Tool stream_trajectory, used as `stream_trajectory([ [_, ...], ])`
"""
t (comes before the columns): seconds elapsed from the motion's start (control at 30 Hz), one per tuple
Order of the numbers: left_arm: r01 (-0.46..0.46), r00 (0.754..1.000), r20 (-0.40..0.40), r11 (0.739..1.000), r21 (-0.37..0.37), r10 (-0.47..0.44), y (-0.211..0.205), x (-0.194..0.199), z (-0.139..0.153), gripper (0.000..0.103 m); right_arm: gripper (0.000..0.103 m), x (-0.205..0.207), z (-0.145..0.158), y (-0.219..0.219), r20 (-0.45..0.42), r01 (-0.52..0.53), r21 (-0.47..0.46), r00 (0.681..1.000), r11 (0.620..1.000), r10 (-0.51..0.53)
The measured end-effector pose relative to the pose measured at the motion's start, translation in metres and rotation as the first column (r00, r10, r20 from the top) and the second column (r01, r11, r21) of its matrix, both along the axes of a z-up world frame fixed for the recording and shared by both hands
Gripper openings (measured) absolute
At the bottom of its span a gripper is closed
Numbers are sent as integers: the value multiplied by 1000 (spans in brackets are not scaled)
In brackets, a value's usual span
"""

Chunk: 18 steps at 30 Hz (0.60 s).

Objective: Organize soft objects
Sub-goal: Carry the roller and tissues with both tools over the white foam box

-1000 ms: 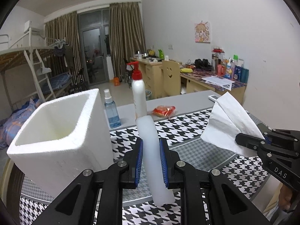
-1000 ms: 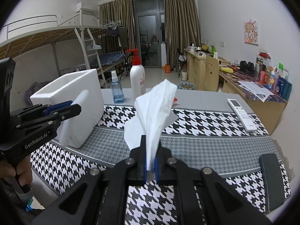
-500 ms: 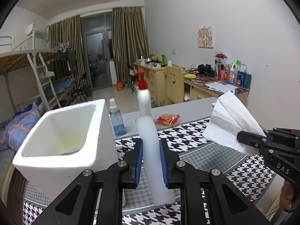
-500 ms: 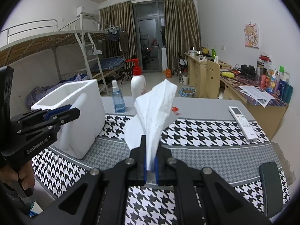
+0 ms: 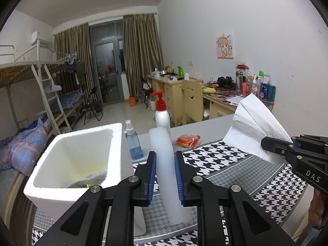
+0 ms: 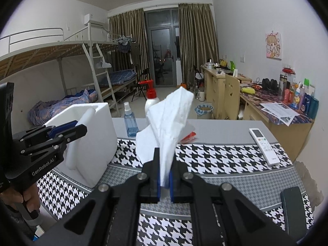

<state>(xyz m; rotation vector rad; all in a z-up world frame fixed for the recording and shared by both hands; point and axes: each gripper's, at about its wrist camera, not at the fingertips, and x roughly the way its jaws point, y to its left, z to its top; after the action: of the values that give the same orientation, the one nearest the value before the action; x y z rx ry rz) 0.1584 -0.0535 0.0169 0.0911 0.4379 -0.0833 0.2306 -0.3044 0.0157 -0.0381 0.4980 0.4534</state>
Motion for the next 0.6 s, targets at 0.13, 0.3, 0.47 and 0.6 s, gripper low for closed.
stream_trajectory([
  [0.13,0,1000,17,1000,-3,0,3,-3,5,19,9,3,4,4,8,-5,3,1000,1000,5],
  [0.3,3,1000,30,1000,-6,-3,5,-5,8,19,9,0,7,10,23,-14,3,1000,1000,14],
  [0.47,5,999,44,1000,-8,-4,8,-7,10,19,9,-2,10,14,35,-16,-1,999,1000,16],
  [0.6,5,999,52,1000,-10,-5,9,-8,12,19,9,-4,13,17,40,-20,-2,999,1000,20],
])
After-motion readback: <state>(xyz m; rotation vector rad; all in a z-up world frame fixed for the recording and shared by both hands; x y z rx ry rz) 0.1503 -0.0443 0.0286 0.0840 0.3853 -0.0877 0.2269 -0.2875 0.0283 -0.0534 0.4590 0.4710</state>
